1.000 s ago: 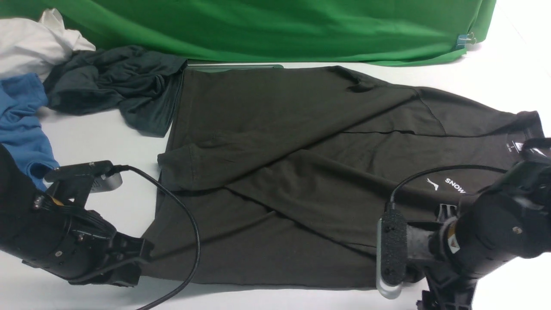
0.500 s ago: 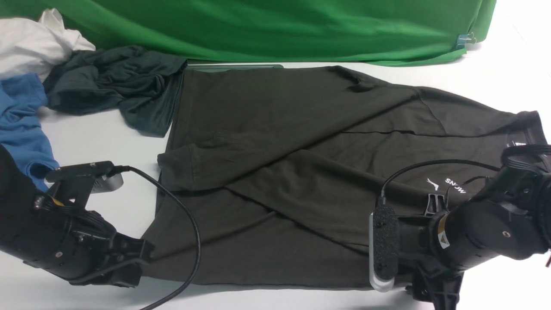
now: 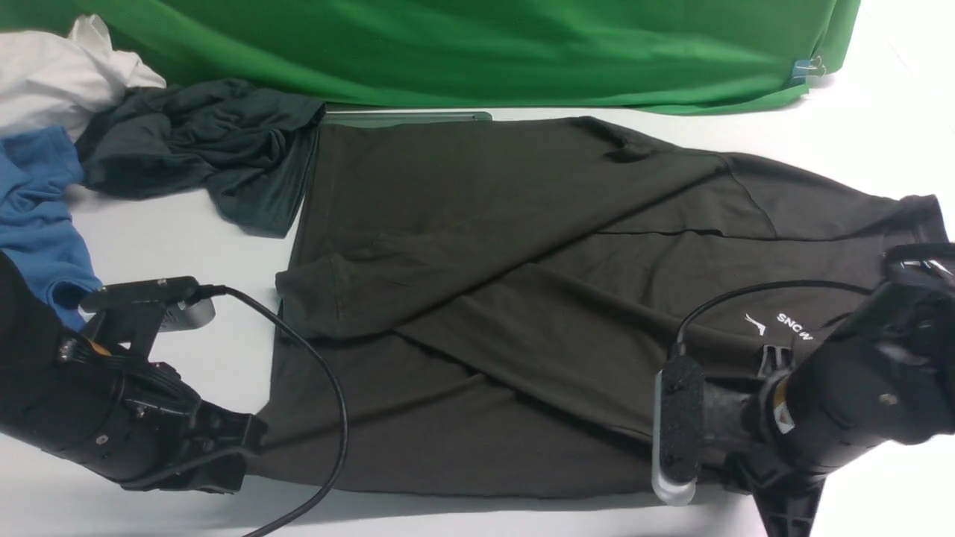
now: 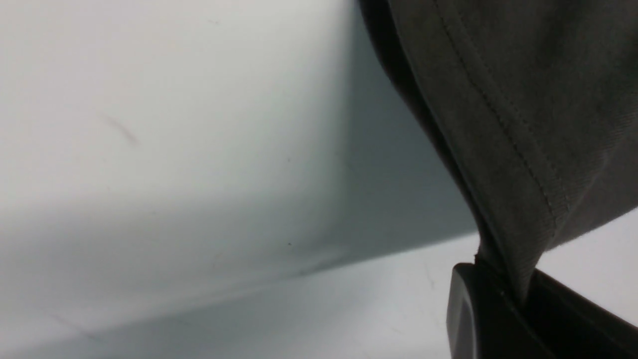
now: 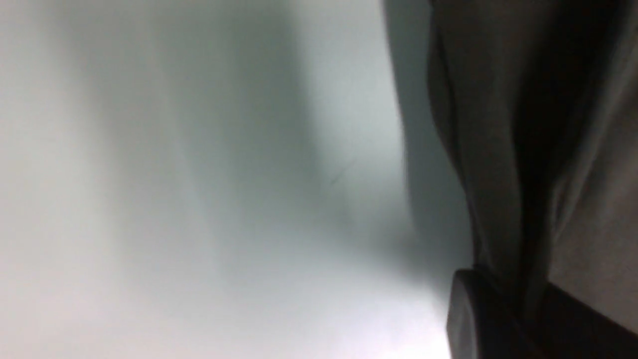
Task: Fold a long-sleeved shirt on a white desktop.
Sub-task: 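Grasp the near edge of the shirt at its hem and shoulder corners, then fold the black garment in half by bringing its near edge over to the far edge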
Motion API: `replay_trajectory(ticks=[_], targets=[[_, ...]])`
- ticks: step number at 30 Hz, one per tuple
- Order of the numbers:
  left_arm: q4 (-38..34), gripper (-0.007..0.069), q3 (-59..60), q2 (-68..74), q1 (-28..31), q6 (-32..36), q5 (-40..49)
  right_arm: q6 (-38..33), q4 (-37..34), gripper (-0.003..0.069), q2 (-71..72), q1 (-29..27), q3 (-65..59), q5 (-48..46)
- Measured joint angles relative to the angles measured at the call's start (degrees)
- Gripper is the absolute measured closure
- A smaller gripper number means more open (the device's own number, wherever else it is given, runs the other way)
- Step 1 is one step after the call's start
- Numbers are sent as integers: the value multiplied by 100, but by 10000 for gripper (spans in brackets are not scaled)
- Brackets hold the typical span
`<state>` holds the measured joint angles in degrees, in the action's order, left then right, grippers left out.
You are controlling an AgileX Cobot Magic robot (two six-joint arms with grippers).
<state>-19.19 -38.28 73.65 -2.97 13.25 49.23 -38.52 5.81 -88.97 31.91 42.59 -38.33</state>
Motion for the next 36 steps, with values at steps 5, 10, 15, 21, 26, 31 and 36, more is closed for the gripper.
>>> replay_trajectory(ticks=[5, 10, 15, 21, 26, 31, 36], targets=[[60, 596, 0, -423, 0, -29, 222, 11, -472, 585, 483, 0, 0, -556], [110, 596, 0, -1316, 0, -279, 735, -53, -866, 585, 998, 116, -4, -1604], [193, 596, 3, -2150, 0, -560, 1162, -68, -944, 585, 1575, 305, -4, -1976], [299, 596, 48, -2050, 0, -741, 546, -137, -830, 585, 1633, 294, 43, -1462], [147, 596, -330, -1167, 0, -573, -256, -222, -805, 585, 1315, -95, 902, -1306], [132, 596, -1468, 14, 0, -332, -649, -565, -785, 585, 536, -762, 2018, -1250], [258, 596, -2896, 1252, 0, -161, -919, -1038, -760, 585, -600, -1231, 3512, -1249]])
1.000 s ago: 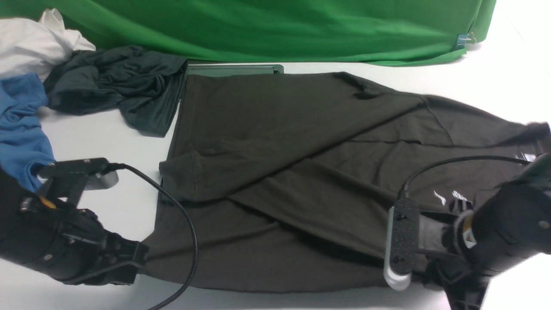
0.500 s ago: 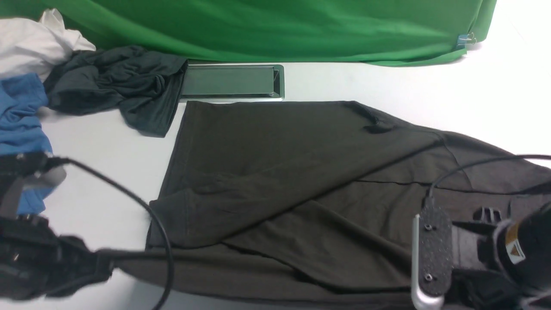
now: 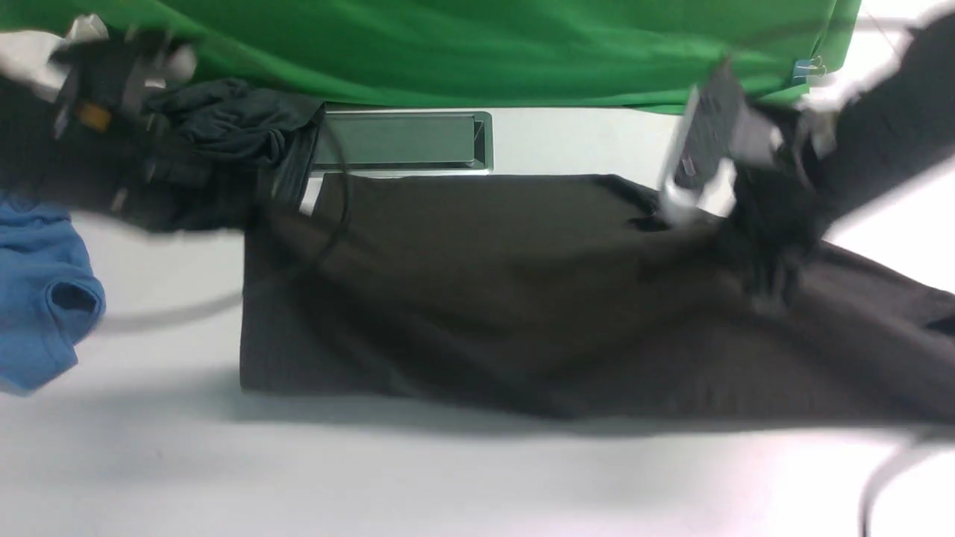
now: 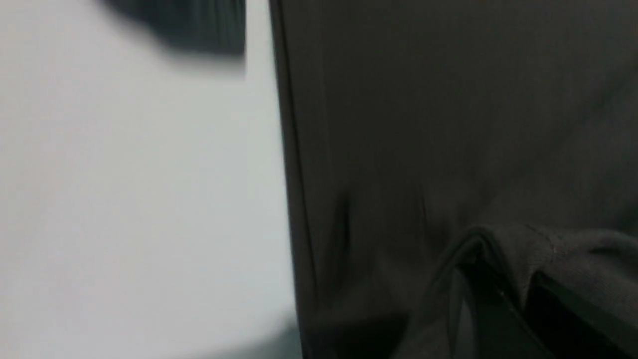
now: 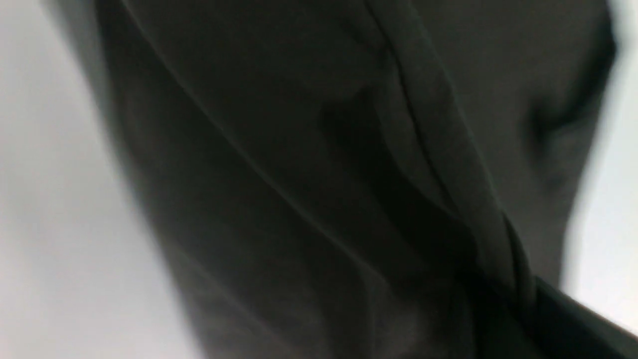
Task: Fold a long-sleeved shirt on a white desktop.
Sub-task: 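Fold the black garment in half by bringing its near edge over to the far edge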
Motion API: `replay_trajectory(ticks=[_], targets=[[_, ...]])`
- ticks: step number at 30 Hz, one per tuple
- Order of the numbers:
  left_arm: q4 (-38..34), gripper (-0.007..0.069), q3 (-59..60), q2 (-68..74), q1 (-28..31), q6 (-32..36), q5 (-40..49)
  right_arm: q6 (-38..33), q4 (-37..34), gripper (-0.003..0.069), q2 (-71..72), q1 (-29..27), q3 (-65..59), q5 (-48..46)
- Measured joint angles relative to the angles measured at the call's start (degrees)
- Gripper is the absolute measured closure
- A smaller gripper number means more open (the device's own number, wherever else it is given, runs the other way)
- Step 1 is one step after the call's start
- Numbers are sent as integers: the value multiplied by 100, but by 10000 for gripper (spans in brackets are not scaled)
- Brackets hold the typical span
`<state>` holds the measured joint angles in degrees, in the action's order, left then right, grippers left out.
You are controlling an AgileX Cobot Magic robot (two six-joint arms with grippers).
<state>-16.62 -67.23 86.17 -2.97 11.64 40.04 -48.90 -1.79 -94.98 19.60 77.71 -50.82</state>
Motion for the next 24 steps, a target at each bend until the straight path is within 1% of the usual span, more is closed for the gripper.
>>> replay_trajectory(ticks=[2, 5, 7, 8, 10, 12, 13, 14, 15, 16, 17, 20, 22, 24], targets=[[99, 596, -628, 626, 0, 14, -63, -176, 0, 585, -587, -122, 639, 1], [136, 596, -1249, 1379, 0, 41, -287, -232, 0, 585, -1362, -243, 1472, 142], [136, 596, -1474, 1711, 0, 42, -479, -225, 0, 585, -1638, -279, 1698, 244], [164, 595, -1724, 2178, 0, 49, -803, -65, 0, 585, -2166, -327, 2027, 506], [210, 582, -1872, 2557, 0, 49, -1216, 243, 0, 583, -2501, -363, 2242, 767], [259, 554, -1988, 2988, 0, -15, -1611, 783, 0, 564, -2893, -407, 2383, 1062], [278, 531, -2020, 3140, 0, -51, -1775, 1073, 0, 541, -3042, -429, 2423, 1178], [294, 501, -2050, 3312, 6, -76, -1867, 1296, 0, 514, -3140, -448, 2433, 1251], [305, 463, -2073, 3455, 10, -113, -1897, 1518, 0, 468, -3228, -473, 2439, 1305], [310, 421, -2087, 3587, 10, -139, -1891, 1697, 7, 397, -3297, -501, 2439, 1333], [310, 372, -2086, 3648, 10, -155, -1868, 1783, 7, 344, -3318, -514, 2439, 1349], [312, 215, -2099, 3705, 10, -190, -1777, 1929, 26, 135, -3308, -537, 2459, 1384], [332, 111, -2134, 3622, 10, -189, -1719, 1940, 26, 43, -3252, -544, 2480, 1398], [372, 12, -2240, 3482, 10, -74, -1460, 1945, 26, -6, -3129, -544, 2491, 1392]])
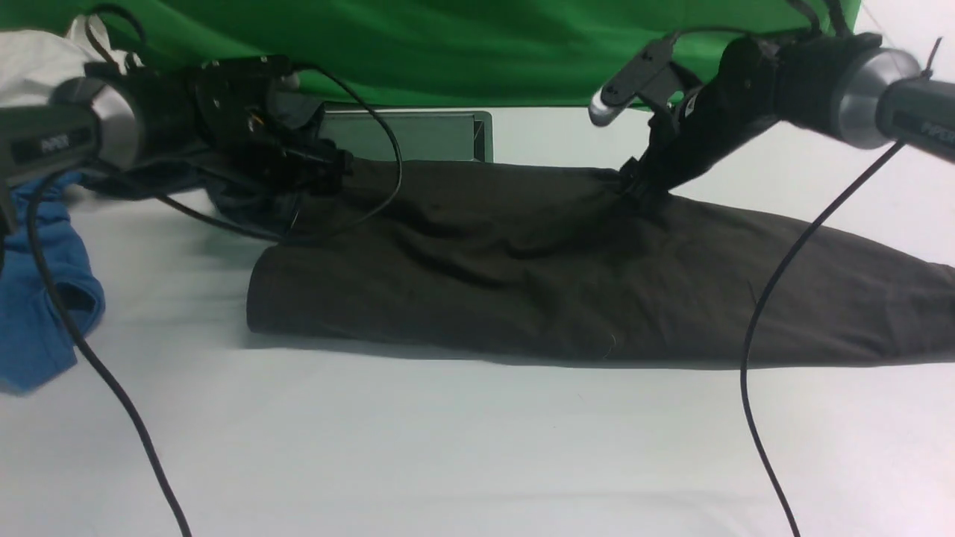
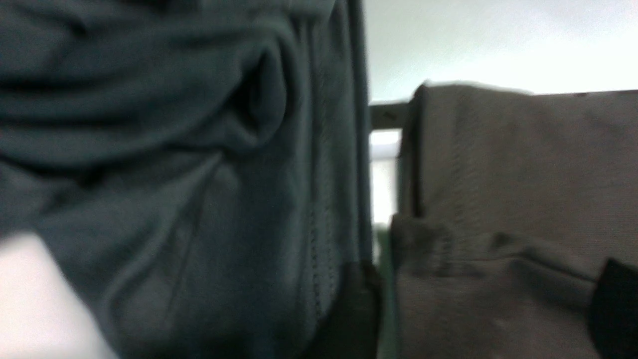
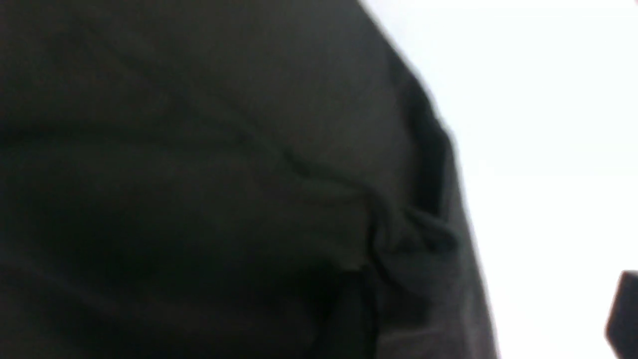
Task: Fold a long-sleeved shirt on a white desktop.
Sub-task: 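Fold the black garment in half by bringing its near edge over to the far edge, then grasp the waist and leg ends of the folded dark trousers and straighten them on the table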
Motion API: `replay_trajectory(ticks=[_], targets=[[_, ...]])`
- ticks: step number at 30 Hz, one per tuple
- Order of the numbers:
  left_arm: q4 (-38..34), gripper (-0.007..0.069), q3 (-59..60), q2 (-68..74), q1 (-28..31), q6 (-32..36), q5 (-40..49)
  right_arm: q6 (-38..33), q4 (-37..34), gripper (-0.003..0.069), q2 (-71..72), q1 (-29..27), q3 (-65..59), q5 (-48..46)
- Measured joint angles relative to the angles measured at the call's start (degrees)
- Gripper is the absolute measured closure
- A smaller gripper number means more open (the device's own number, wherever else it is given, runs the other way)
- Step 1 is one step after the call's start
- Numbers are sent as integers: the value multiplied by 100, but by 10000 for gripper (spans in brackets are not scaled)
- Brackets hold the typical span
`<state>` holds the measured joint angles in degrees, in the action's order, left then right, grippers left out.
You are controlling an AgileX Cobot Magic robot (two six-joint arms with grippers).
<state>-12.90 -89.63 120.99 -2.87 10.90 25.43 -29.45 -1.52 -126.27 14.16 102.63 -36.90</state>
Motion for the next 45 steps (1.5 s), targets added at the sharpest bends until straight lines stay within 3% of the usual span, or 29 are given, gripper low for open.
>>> replay_trajectory(ticks=[4, 6, 9, 15, 20, 21, 23, 25, 34, 45], targets=[[118, -59, -567, -275, 7, 420, 920, 7, -26, 11, 426, -6, 86, -16], [123, -64, -782, -291, 23, 430, 1300, 11, -79, 32, 552, -6, 108, -16], [172, -68, -1711, -50, 146, 381, 2356, 18, -299, 126, 913, 32, 146, -78], [193, -62, -2748, 738, 229, 925, 3107, 18, -397, 166, 932, 39, 120, -311], [-486, 20, -3311, 1380, 229, 4023, 3768, 18, -399, 168, 777, 39, 103, -440], [-538, 25, -3326, 1387, 229, 4168, 3809, 18, -399, 168, 775, 39, 103, -450], [-760, 91, -3379, 1392, 229, 6043, 4256, 18, -399, 173, 708, 39, 103, -463], [-838, 124, -3400, 1392, 229, 6587, 4241, 18, -404, 174, 692, 39, 103, -463], [-1073, 241, -3400, 1452, 229, 7988, 3518, 11, -409, 174, 674, 39, 103, -413], [-1294, 256, -3400, 1924, 229, 8355, 3653, 16, -418, 174, 610, 39, 103, -407]])
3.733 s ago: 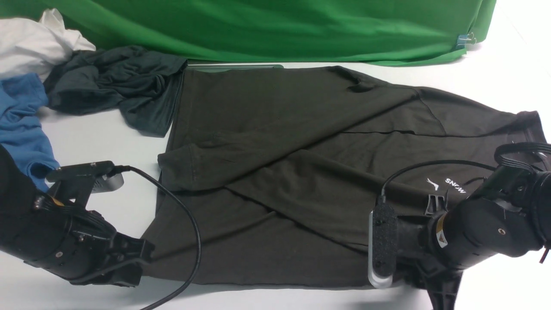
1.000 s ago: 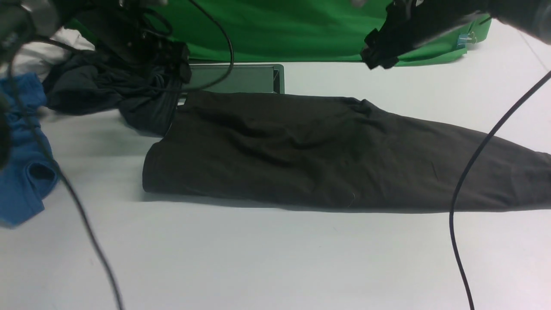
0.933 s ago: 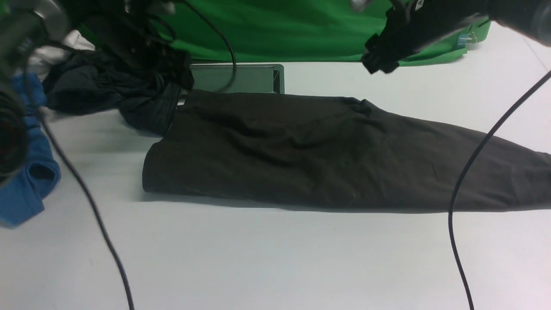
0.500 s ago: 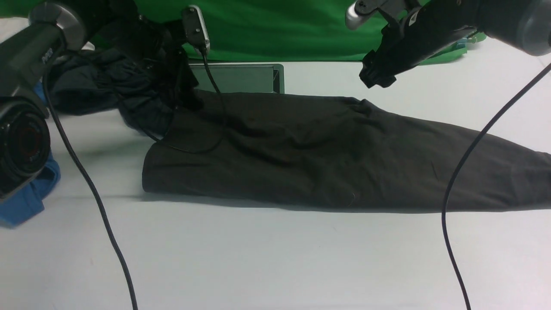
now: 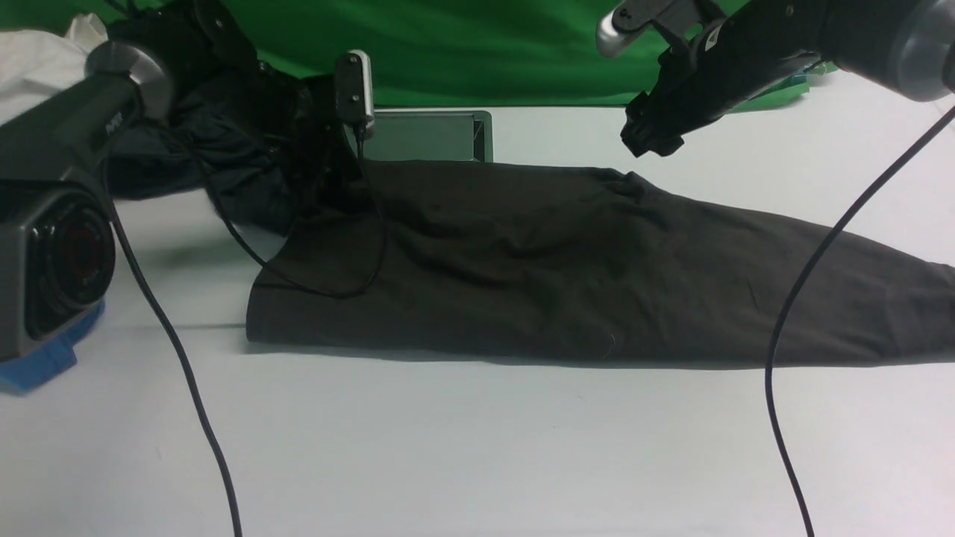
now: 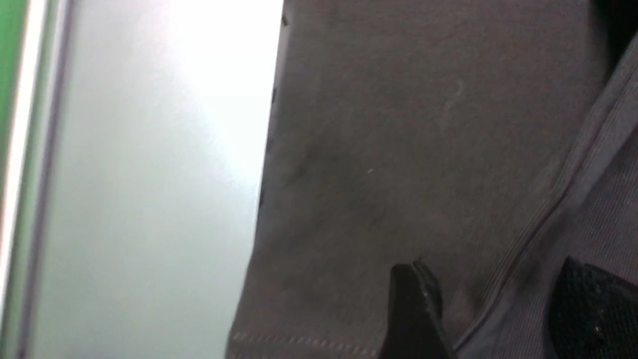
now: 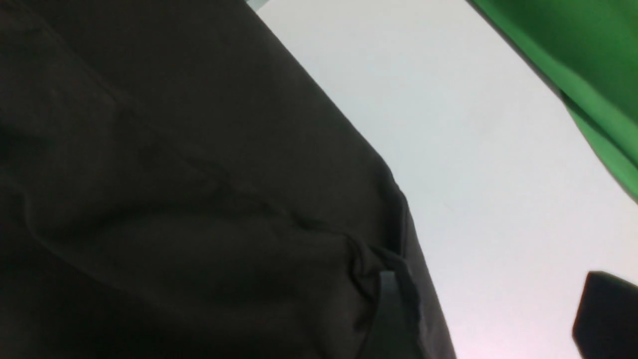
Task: Fold a long-sleeved shirt on a white desktop.
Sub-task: 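Grasp the waist and leg ends of the folded dark trousers and straighten them on the table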
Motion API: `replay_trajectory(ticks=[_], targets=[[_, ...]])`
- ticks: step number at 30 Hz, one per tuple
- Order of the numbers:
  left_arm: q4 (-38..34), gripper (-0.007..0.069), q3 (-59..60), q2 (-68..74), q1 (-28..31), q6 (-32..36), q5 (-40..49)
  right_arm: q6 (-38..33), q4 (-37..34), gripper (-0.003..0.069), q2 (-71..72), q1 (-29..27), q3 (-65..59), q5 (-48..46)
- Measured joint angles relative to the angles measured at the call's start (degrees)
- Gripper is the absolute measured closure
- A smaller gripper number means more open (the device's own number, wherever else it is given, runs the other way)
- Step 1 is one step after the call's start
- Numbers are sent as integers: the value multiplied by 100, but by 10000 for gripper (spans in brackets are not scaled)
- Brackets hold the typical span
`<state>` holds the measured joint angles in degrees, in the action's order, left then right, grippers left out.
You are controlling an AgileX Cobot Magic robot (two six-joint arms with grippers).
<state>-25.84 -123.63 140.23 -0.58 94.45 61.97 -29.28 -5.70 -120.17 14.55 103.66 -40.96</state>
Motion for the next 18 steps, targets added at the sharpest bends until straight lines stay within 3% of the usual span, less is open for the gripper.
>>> replay_trajectory(ticks=[6, 10, 14, 18], targets=[[-89, 312, 0, 110, -64, 28, -5, 36, -8, 174, 0, 0, 0, 0], [-108, 418, 0, 118, -64, -46, -58, 134, -15, 174, 0, 0, 0, 0], [-143, 580, -71, 150, -64, -480, -63, 159, -15, 174, 0, 0, 0, 0], [-175, 589, -287, 150, -64, -648, 126, 160, 1, 174, 0, 0, 0, 0]])
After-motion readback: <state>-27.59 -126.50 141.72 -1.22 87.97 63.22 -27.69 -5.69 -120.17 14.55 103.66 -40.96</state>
